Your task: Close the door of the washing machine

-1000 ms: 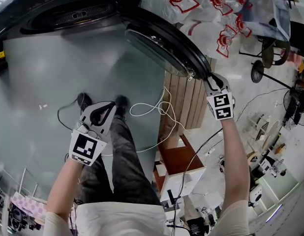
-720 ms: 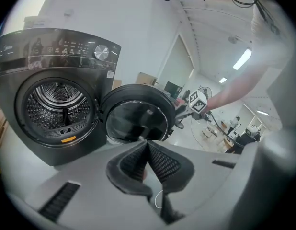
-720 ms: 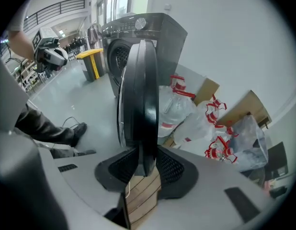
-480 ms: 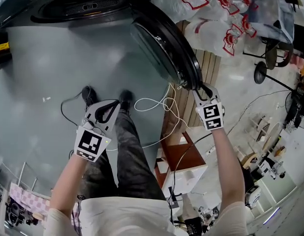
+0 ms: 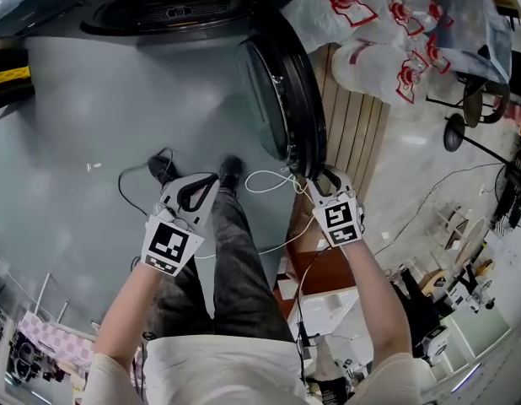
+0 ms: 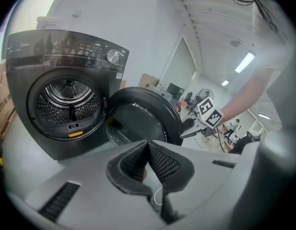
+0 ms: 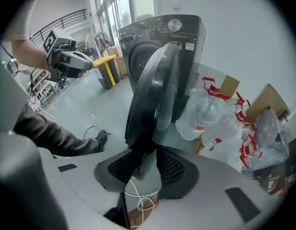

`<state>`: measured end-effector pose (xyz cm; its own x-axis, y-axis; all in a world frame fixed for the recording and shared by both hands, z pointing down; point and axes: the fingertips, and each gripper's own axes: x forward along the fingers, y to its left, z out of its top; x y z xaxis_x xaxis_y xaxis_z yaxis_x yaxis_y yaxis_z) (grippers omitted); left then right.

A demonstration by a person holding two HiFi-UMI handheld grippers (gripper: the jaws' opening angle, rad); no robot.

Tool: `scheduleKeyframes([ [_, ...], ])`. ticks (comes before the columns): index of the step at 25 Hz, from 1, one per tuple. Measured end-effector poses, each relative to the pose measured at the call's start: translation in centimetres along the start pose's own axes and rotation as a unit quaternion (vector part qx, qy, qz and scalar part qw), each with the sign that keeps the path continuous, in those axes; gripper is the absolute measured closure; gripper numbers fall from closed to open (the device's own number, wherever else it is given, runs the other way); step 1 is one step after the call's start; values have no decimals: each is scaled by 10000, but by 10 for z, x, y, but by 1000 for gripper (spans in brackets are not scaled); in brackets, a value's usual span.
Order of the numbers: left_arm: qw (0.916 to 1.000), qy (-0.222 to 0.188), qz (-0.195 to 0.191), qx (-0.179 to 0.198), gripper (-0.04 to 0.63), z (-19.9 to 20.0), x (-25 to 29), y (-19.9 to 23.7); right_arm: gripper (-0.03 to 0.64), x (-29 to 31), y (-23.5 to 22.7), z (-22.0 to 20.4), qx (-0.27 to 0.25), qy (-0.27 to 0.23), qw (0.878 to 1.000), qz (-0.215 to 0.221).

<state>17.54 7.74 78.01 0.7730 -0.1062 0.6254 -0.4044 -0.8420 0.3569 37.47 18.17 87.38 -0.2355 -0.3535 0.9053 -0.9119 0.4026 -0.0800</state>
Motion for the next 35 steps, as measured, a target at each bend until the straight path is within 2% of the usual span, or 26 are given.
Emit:
scheduleKeyframes([
  [5,10000,31,-84,1,586,-4,-12,10,460,14,49,20,293,-20,9992,270],
  [13,9999,90,-96,-56,586,-25,-42,45,445,45,118,60,1085,-122,9934,362],
  [21,9997,79,45,-235,586,-49,-76,86,428,74,174,119,1704,-287,9820,758],
  [26,9990,40,224,-390,586,-62,-99,114,426,95,202,160,2216,-297,9703,920],
  [35,9969,-91,483,-614,586,-75,-133,161,419,133,236,235,2391,-518,9612,1278],
])
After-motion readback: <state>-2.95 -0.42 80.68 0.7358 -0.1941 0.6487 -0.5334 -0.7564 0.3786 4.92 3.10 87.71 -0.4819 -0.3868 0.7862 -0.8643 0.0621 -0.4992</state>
